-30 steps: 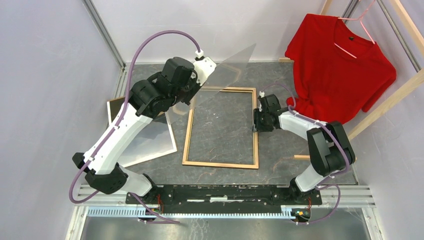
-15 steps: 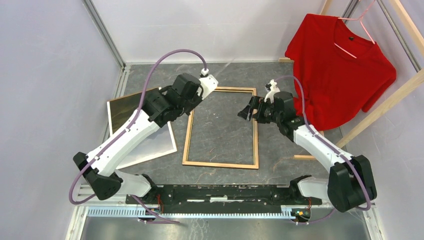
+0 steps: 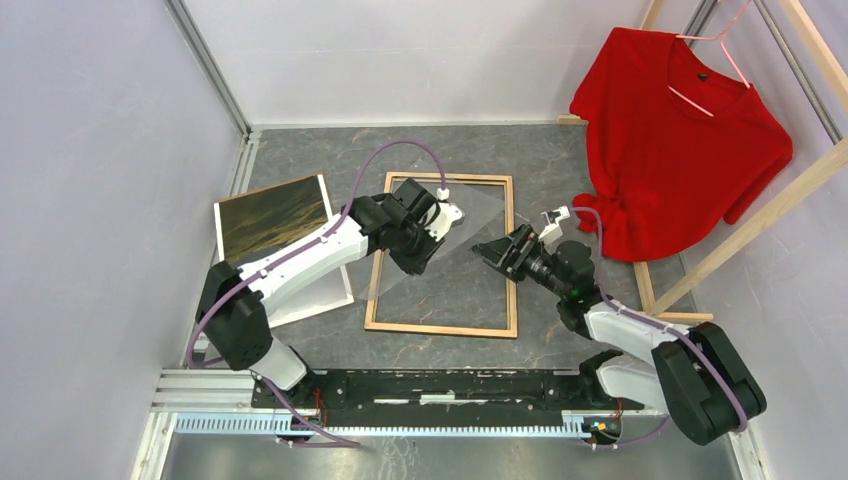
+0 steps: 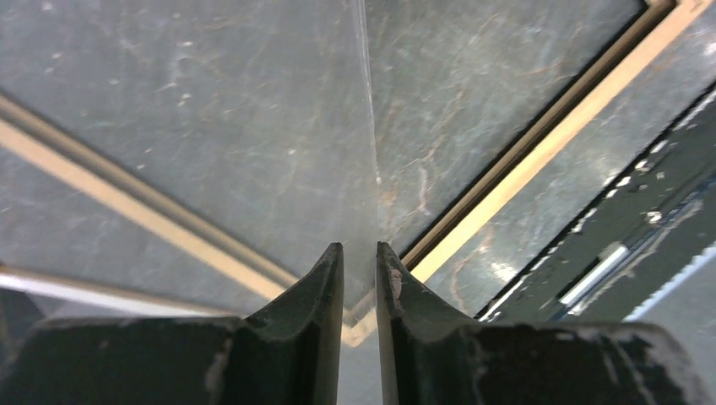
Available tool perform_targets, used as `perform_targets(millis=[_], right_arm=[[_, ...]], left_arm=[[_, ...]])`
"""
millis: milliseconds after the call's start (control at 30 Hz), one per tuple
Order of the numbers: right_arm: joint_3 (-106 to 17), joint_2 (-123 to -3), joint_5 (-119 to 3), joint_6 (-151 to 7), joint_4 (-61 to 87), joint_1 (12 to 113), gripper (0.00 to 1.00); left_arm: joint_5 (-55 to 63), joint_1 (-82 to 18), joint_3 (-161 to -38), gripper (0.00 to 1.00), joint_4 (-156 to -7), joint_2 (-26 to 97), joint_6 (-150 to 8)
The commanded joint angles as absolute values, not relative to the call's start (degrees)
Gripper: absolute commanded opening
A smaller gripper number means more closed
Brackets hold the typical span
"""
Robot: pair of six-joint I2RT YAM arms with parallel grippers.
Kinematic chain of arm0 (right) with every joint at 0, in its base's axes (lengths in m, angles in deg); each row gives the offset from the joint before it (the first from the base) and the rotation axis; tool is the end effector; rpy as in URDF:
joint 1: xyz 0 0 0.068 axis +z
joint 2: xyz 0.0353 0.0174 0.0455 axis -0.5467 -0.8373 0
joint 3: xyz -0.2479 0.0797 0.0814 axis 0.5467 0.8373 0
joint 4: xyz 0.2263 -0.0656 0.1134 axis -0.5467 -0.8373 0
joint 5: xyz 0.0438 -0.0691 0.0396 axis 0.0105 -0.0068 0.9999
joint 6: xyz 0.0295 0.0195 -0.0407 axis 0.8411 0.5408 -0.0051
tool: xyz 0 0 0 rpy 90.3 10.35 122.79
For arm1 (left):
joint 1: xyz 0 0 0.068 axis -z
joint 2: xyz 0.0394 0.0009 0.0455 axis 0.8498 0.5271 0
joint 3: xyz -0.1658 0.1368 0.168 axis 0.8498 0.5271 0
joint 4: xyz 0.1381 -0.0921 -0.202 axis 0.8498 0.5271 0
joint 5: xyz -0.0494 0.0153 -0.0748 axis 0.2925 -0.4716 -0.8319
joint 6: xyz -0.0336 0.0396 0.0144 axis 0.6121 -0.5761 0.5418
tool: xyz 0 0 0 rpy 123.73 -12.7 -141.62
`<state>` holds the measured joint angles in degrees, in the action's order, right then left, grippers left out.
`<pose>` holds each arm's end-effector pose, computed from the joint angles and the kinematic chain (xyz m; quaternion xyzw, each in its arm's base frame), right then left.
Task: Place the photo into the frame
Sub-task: Place the photo frame item in the photo frame.
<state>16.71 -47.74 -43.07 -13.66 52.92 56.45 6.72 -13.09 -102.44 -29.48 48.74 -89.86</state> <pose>0.1922 0.0978 0.1771 0.1578 0.7569 0.5400 0.3326 0.2190 -0.2247 0.2820 0.4356 0.8683 -0.1225 0.2033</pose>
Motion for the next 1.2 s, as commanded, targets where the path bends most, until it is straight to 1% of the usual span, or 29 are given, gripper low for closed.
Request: perform_targets(millis=[0,200,233,300,333,367,400,500,567,667,767,867,1000,1167], right_arm=[[13.3,-50.8,-47.3,-10.4,61.4,60.0,0.98],[12.0,-58.6,-51.1,-6.6,59.7,64.3,0.98],[11.4,-59.6,-51.9,-6.5,58.5,64.9,0.98],[9.9,-61.6,-53.0,-7.0,56.0,65.8,0.98],[9.3,-62.3,-53.5,-7.2,54.5,66.1,0.98],[9.0,-63.2,-54.0,-7.2,54.0,66.3,0.98],[8.9,-64.0,-54.2,-7.1,53.9,66.5,0.97],[9.1,-65.8,-54.9,-6.8,52.7,66.9,0.93],[8.4,-66.1,-55.1,-7.6,48.7,67.2,0.92],[5.6,-65.2,-57.1,-10.7,39.8,68.3,0.92],[2.8,-64.8,-57.9,-12.5,33.0,69.4,0.93],[2.0,-64.2,-59.2,-12.2,30.2,70.8,0.95],[0.2,-65.4,-60.7,-13.2,28.3,71.8,0.96],[-0.1,-67.5,-62.4,-11.8,28.1,72.9,0.94]], left_arm=[[-2.4,-12.2,-101.7,0.27,-35.4,49.6,-83.7],[-5.3,-11.4,-101.3,0.34,-38.0,52.9,-83.2],[-6.2,-11.4,-101.5,0.38,-38.2,53.4,-81.9],[-7.8,-11.4,-102.3,0.56,-37.7,54.1,-81.6],[-8.5,-11.4,-103.1,0.68,-37.0,54.4,-82.0],[-9.5,-11.4,-104.0,0.74,-35.7,54.7,-82.6],[-10.0,-11.5,-105.4,0.79,-33.8,55.0,-83.5],[-10.1,-12.6,-109.6,0.84,-27.5,54.4,-87.6],[-9.8,-15.3,-110.7,0.86,-26.0,52.2,-89.8],[-6.1,-22.2,-112.1,0.87,-25.5,50.0,-94.8],[-0.3,-31.7,-113.5,0.86,-27.2,51.7,-99.7],[4.7,-40.6,-113.2,0.82,-32.6,55.4,-103.6],[10.9,-45.2,-108.4,0.78,-42.2,58.4,-107.4],[18.6,-46.4,-103.9,0.7,-53.9,62.0,-108.7]])
